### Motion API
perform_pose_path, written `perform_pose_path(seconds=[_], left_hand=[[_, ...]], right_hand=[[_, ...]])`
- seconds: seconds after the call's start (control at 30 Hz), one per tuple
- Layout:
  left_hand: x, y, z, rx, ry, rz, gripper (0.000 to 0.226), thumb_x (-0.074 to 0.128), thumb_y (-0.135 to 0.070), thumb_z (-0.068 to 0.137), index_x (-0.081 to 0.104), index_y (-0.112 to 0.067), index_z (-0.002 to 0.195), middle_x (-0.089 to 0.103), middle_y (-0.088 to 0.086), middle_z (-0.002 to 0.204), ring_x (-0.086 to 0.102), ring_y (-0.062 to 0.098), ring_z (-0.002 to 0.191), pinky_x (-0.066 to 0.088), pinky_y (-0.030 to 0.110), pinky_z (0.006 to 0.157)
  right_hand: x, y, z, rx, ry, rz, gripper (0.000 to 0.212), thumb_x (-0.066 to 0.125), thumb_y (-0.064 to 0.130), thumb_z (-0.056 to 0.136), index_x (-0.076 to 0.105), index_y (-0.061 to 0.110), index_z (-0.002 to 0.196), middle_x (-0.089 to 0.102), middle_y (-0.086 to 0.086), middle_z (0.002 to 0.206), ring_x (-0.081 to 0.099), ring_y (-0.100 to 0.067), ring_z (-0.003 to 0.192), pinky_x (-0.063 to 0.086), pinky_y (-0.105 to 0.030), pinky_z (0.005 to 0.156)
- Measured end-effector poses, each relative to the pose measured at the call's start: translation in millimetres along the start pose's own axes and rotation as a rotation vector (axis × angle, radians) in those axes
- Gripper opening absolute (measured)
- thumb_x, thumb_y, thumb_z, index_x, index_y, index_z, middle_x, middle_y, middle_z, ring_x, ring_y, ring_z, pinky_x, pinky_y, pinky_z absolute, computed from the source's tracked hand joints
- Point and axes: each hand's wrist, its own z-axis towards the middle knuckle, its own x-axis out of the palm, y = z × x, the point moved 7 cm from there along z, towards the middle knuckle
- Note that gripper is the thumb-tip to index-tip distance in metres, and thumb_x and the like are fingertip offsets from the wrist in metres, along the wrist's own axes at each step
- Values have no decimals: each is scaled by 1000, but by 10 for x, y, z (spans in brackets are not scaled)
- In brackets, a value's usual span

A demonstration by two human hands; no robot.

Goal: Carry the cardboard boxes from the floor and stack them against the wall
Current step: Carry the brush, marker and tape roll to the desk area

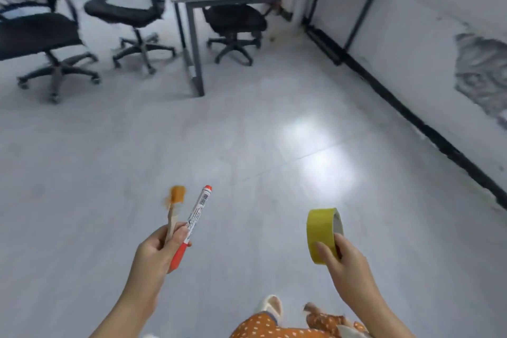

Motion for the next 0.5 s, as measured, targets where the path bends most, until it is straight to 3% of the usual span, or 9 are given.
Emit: perform_pose_path(seconds=[0.2,0.37,0.5], left_hand=[[1428,-313,163,-5,143,27,12,63,-29,87,70,-19,89,66,-1,64,54,8,63,38,23,56],[2119,-515,476,-8,210,76,8,63,-27,88,70,-22,90,69,-1,67,61,0,62,41,23,58],[2554,-689,905,-8,229,106,13,63,-33,85,71,-24,90,70,-3,72,63,1,66,43,24,61]], right_hand=[[-877,-543,448,66,-113,69,24,63,18,91,53,9,71,49,3,56,42,-5,49,33,-19,51],[-1177,-791,950,108,-124,131,17,63,17,91,59,6,79,55,-4,63,45,-13,56,35,-18,51],[-1306,-783,1562,98,-127,172,14,62,17,91,60,10,79,58,-1,64,50,-4,57,37,-15,52]])
